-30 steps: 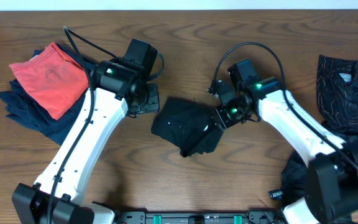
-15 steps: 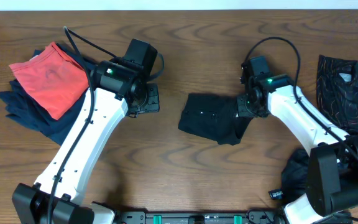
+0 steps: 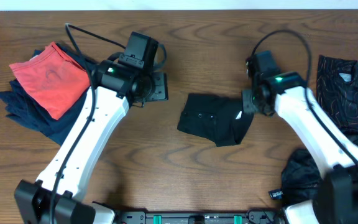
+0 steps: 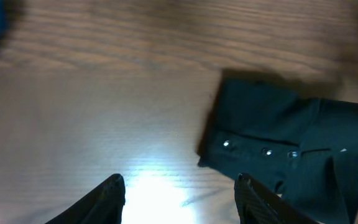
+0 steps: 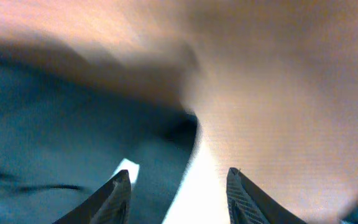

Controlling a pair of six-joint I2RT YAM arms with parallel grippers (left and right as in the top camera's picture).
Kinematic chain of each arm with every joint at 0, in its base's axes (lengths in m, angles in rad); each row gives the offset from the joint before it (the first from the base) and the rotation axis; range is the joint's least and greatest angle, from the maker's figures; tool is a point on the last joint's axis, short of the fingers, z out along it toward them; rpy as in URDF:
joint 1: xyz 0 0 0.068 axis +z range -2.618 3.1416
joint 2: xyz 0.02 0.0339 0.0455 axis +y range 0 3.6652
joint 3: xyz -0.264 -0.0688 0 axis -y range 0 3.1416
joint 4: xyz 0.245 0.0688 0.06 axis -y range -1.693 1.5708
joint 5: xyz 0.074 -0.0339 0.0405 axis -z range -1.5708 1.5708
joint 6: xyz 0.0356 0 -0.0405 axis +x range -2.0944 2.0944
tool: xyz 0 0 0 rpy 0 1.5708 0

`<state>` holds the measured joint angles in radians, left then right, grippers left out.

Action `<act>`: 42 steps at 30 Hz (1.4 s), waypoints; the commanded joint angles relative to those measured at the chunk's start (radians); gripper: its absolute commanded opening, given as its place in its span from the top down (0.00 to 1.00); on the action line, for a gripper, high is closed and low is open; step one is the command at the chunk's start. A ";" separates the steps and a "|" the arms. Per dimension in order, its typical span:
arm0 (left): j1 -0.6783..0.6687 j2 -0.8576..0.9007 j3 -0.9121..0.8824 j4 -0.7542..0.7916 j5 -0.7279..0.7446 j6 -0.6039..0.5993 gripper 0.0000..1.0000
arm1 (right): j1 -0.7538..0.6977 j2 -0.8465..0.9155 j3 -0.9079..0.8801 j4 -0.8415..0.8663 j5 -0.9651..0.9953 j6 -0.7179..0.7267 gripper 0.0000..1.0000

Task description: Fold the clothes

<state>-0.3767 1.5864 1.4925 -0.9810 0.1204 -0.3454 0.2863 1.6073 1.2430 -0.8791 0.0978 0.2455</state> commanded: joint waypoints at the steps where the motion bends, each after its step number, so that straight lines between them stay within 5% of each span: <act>1: -0.003 0.074 -0.005 0.021 0.105 0.063 0.42 | -0.004 -0.059 0.033 0.032 -0.231 -0.094 0.54; 6: -0.018 0.210 -0.005 0.069 0.217 0.132 0.42 | 0.019 -0.014 -0.016 0.026 -0.497 -0.173 0.54; 13: -0.082 0.392 -0.005 0.116 0.264 0.185 0.42 | 0.048 0.123 -0.132 0.034 -0.511 -0.186 0.55; 16: -0.106 0.463 -0.005 0.098 0.264 0.185 0.42 | 0.038 0.171 -0.174 0.015 -0.393 -0.159 0.61; 23: -0.151 0.580 -0.005 -0.026 0.263 0.161 0.49 | -0.018 0.203 -0.190 0.023 0.089 0.016 0.53; 26: -0.170 0.573 -0.007 -0.075 0.262 0.090 0.50 | -0.036 0.203 -0.185 0.099 0.167 0.005 0.42; 32: -0.237 0.472 -0.007 -0.133 0.252 -0.057 0.50 | -0.039 0.203 -0.151 0.337 0.105 -0.175 0.42; 36: -0.251 0.362 -0.007 -0.129 0.087 -0.122 0.47 | -0.032 0.193 -0.082 0.332 0.077 -0.179 0.43; 39: -0.234 0.282 -0.007 -0.070 -0.072 -0.116 0.31 | -0.030 0.154 -0.036 0.290 0.077 -0.158 0.44; 42: -0.203 0.237 -0.006 0.078 -0.069 0.062 0.24 | -0.031 0.081 -0.008 0.243 0.077 -0.146 0.42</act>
<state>-0.6098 1.8542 1.4857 -0.9520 0.1551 -0.3901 0.2619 1.7702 1.1965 -0.6178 0.1562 0.1009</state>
